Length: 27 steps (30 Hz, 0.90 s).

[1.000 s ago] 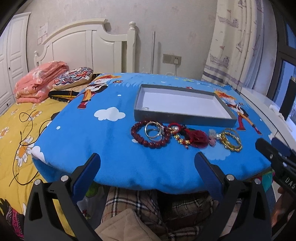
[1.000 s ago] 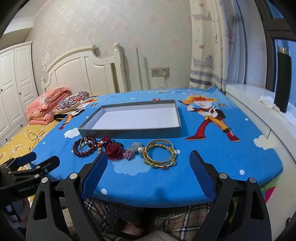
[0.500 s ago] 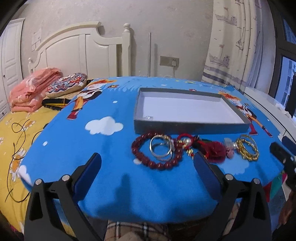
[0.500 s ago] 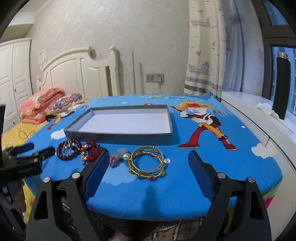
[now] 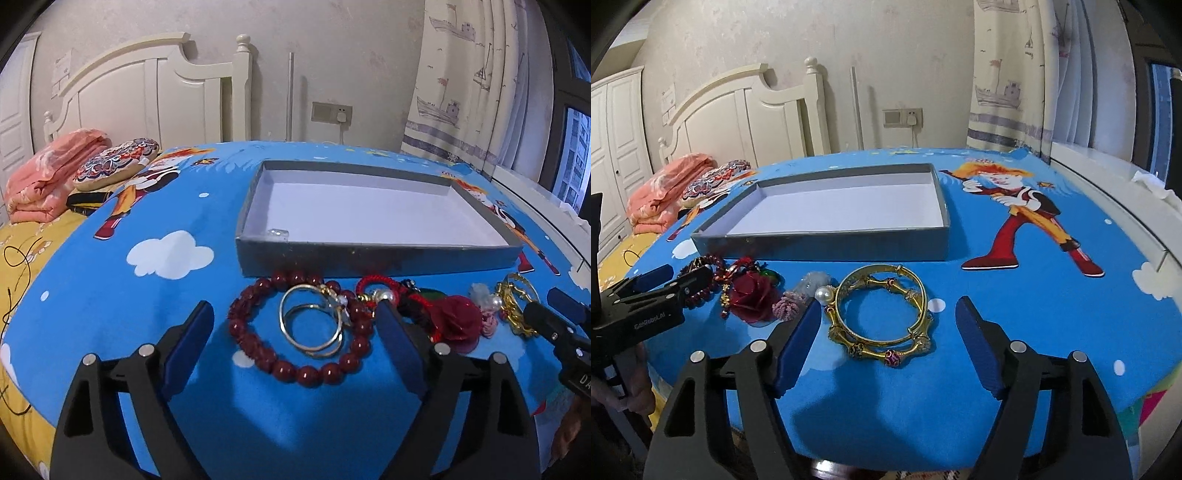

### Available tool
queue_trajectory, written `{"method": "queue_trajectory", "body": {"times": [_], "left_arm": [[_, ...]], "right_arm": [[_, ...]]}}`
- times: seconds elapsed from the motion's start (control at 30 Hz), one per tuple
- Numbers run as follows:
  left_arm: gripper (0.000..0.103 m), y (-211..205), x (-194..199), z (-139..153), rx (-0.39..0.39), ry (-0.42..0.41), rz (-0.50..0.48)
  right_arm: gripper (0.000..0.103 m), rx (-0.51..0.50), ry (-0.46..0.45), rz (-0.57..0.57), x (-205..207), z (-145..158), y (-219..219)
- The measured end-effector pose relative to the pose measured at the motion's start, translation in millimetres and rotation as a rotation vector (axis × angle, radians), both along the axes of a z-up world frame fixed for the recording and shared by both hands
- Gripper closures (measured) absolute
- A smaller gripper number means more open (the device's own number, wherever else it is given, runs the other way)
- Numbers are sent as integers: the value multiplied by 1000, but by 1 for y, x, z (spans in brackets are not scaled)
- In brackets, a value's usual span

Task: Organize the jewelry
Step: 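Grasp the silver hoop rings with the left tool while the right tool grasps the gold bangle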

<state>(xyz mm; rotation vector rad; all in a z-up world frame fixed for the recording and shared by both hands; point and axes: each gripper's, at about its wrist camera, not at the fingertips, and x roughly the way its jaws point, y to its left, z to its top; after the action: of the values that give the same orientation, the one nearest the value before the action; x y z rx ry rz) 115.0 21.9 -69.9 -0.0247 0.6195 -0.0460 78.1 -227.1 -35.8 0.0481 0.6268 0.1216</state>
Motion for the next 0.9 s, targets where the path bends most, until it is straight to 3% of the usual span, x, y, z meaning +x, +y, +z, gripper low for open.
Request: {"method": "queue_trajectory", "body": {"times": [0.03,0.3,0.43,0.57,0.67,0.83,0.9], "left_arm": [[24,-2,3,0,-1,2,-15],[27,-10,1,3,17,-7,-28],[45,-5,1,2,27,-18,-9],[52,-4,0,3,30,-17,-20],[54,-2,-4,4,23,-29,-19],[54,-12,-13,8,80,-77,-42],[54,-15,-8,6,98,-53,-47]], "right_arm": [[31,-2,0,3,2,0,0],[33,-18,47,18,27,1,3],[47,-44,67,29,37,1,7],[49,-57,49,40,35,-1,9],[49,-49,19,41,30,2,8],[49,-21,3,35,30,8,4],[49,-11,6,36,30,7,3]]}}
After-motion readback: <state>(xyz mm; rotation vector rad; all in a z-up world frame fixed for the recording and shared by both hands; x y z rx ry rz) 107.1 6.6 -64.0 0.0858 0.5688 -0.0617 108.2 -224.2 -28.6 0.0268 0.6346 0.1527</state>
